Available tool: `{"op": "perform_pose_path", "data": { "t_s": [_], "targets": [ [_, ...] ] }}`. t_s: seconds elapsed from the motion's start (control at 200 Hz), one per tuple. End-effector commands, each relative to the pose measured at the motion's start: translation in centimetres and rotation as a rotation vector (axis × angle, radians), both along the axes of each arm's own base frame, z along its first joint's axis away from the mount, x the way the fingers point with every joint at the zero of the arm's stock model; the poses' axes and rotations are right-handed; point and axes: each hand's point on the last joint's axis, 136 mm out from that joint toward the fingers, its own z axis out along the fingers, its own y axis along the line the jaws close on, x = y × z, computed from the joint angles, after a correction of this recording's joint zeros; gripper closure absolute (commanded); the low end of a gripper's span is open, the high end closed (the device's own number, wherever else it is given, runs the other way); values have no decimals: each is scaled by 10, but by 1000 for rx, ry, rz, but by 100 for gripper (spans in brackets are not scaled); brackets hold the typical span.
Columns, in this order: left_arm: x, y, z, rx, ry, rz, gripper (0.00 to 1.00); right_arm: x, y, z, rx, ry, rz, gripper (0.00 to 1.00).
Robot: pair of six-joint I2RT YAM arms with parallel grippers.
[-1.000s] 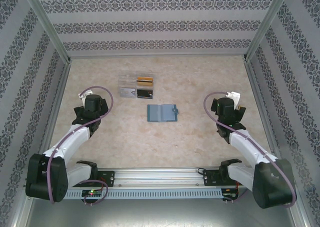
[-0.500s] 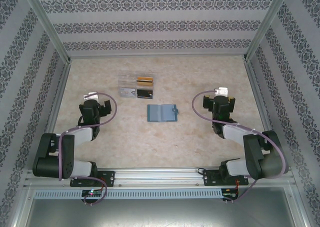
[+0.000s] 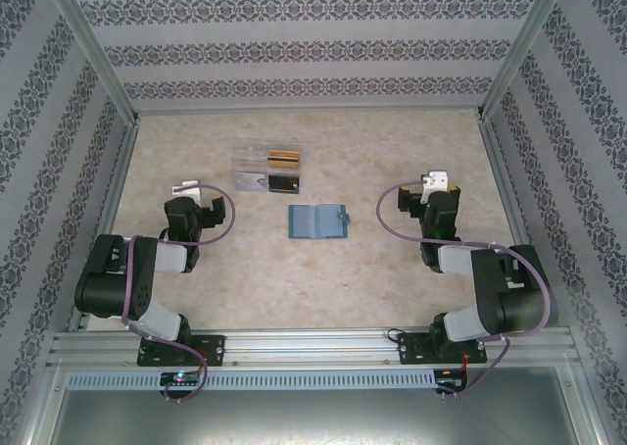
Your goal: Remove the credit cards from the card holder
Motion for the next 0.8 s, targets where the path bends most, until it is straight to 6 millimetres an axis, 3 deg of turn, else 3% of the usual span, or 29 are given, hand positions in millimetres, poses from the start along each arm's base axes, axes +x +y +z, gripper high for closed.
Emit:
{"op": "perform_pose_path", "data": {
  "t_s": [0.0,0.25,0.799],
  "targets": [
    [9,7,18,16,-72,22,1,4,4,-1,36,-33,22,2],
    [9,7,17,45,-62,38,1,7,-6,-3,56,-24,-22,2],
    [13,-1,15,39,-46,-17,1,8,-6,-3,75,-16,-8,2]
  ]
}}
